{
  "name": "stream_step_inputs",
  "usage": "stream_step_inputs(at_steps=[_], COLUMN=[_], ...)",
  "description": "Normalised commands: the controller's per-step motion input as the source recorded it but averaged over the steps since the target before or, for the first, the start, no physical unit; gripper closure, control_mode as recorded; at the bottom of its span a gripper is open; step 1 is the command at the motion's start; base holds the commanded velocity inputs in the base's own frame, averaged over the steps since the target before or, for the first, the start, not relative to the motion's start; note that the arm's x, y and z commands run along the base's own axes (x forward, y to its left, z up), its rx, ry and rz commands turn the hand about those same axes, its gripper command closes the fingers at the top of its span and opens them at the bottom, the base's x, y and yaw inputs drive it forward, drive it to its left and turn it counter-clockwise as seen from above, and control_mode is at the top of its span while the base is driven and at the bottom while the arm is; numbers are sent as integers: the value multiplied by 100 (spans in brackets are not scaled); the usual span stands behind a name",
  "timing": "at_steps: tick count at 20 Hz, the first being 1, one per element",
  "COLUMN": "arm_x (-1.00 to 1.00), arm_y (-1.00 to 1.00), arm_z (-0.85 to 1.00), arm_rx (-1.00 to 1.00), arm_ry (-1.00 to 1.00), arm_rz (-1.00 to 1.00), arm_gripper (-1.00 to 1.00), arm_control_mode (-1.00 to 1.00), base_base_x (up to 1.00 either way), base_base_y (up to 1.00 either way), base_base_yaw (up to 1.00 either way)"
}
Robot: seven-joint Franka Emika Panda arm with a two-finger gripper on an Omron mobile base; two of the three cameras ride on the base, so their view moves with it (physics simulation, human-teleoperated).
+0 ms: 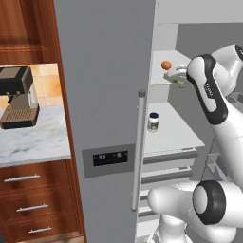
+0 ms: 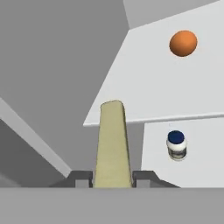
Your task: Pick the egg and butter from the fridge and place them by the bowl for mixing.
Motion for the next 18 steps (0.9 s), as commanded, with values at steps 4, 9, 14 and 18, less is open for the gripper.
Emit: stream_step_inputs(at_steps=[4, 9, 14, 18], arm_x=[-72, -67, -68, -46], arm_y=[8, 9, 19, 25], arm_z=[9, 8, -1, -16], arm_rx=[-4, 0, 0, 0], arm_ry=[-1, 3, 8, 13], arm_rz=[-4, -8, -16, -16], arm_gripper=[100, 100, 100, 100], arm_control_mode=[-100, -100, -100, -100], base_base_x=[0, 0, 0, 0], base_base_y=[0, 0, 0, 0], base_base_yaw=[0, 0, 0, 0])
